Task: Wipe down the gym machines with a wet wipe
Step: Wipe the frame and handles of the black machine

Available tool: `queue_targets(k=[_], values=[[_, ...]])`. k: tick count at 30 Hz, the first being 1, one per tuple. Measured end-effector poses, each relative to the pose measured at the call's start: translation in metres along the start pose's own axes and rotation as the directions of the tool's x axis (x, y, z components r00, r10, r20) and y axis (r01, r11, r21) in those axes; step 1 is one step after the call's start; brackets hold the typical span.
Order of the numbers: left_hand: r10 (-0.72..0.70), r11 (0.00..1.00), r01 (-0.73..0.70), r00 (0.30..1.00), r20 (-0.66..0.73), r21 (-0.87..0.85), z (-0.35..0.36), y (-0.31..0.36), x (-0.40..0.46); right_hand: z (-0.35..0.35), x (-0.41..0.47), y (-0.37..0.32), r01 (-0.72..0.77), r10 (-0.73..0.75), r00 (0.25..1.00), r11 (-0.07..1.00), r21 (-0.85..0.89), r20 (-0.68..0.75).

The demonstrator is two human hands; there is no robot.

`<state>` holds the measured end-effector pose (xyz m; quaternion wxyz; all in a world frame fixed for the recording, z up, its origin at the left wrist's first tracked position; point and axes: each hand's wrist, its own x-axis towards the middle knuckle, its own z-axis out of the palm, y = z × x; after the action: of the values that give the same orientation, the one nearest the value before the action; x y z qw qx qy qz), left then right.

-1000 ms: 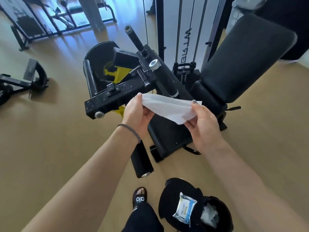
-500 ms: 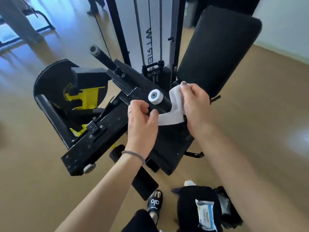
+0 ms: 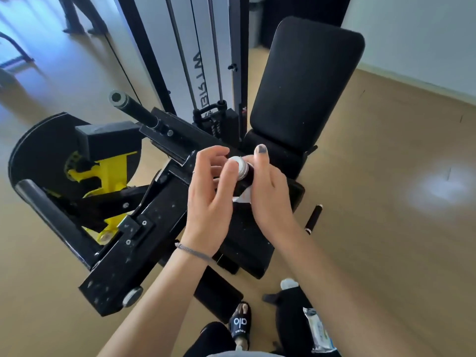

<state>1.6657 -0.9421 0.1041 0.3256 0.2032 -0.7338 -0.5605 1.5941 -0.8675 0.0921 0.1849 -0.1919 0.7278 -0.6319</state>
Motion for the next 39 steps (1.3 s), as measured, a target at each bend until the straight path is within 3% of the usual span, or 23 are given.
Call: queue_targets(k=[3,7,9,11,14,19,22,27,30,32,35,37,39], values=[[-0.012,1.000,0.010,0.996,-0.086,-0.022,-0.010,-0.001,0.017,0.016,0.000,-0.003,0.143,-0.171,0.966,0.978,-0.151,-0.194],[-0.016,1.000,0.015,0.996,-0.088,-0.016,-0.013,0.001,0.038,0.026,0.009,0.000,0.264,-0.325,0.917,0.929,-0.259,-0.231],[0.033,0.999,-0.033,0.999,-0.016,0.011,-0.009,0.007,0.042,0.018,0.009,0.012,0.225,-0.269,0.939,0.952,-0.209,-0.213],[0.072,0.996,-0.076,0.993,0.094,0.041,-0.001,0.013,0.043,0.005,0.010,0.029,0.085,-0.115,0.974,0.984,-0.156,-0.194],[0.024,0.999,-0.028,0.985,0.173,0.016,0.008,0.015,0.045,-0.005,0.012,0.038,-0.066,0.042,0.985,0.988,-0.142,-0.167],[0.008,1.000,-0.006,0.988,0.156,-0.009,0.003,0.011,0.049,0.024,0.009,-0.007,0.073,-0.081,0.983,0.996,-0.051,-0.164],[0.001,1.000,-0.005,0.984,0.179,0.021,0.003,0.012,0.050,0.023,0.007,-0.001,0.113,-0.141,0.965,0.984,-0.135,-0.223],[-0.046,0.996,0.024,0.965,0.257,0.088,0.000,0.009,0.048,0.001,0.012,0.028,-0.139,0.111,0.976,0.980,-0.144,-0.187],[-0.097,0.995,0.087,0.949,0.299,0.047,-0.001,0.009,0.046,0.005,0.007,0.013,-0.184,0.177,0.978,0.982,-0.051,-0.107],[-0.040,0.999,0.035,0.961,0.275,0.024,-0.005,0.008,0.043,0.006,0.005,-0.003,-0.175,0.178,0.983,0.983,0.054,-0.048],[0.164,0.967,-0.203,0.959,0.233,0.152,-0.014,0.003,0.029,-0.006,0.009,-0.014,-0.214,0.225,0.974,0.944,0.250,-0.016],[0.347,0.864,-0.396,0.916,0.201,0.312,-0.017,-0.008,0.017,-0.015,0.008,-0.017,-0.232,0.225,0.973,0.937,0.263,0.058],[0.445,0.761,-0.489,0.872,0.205,0.427,-0.017,-0.019,0.008,-0.020,0.007,-0.017,-0.247,0.222,0.967,0.940,0.235,0.126]])
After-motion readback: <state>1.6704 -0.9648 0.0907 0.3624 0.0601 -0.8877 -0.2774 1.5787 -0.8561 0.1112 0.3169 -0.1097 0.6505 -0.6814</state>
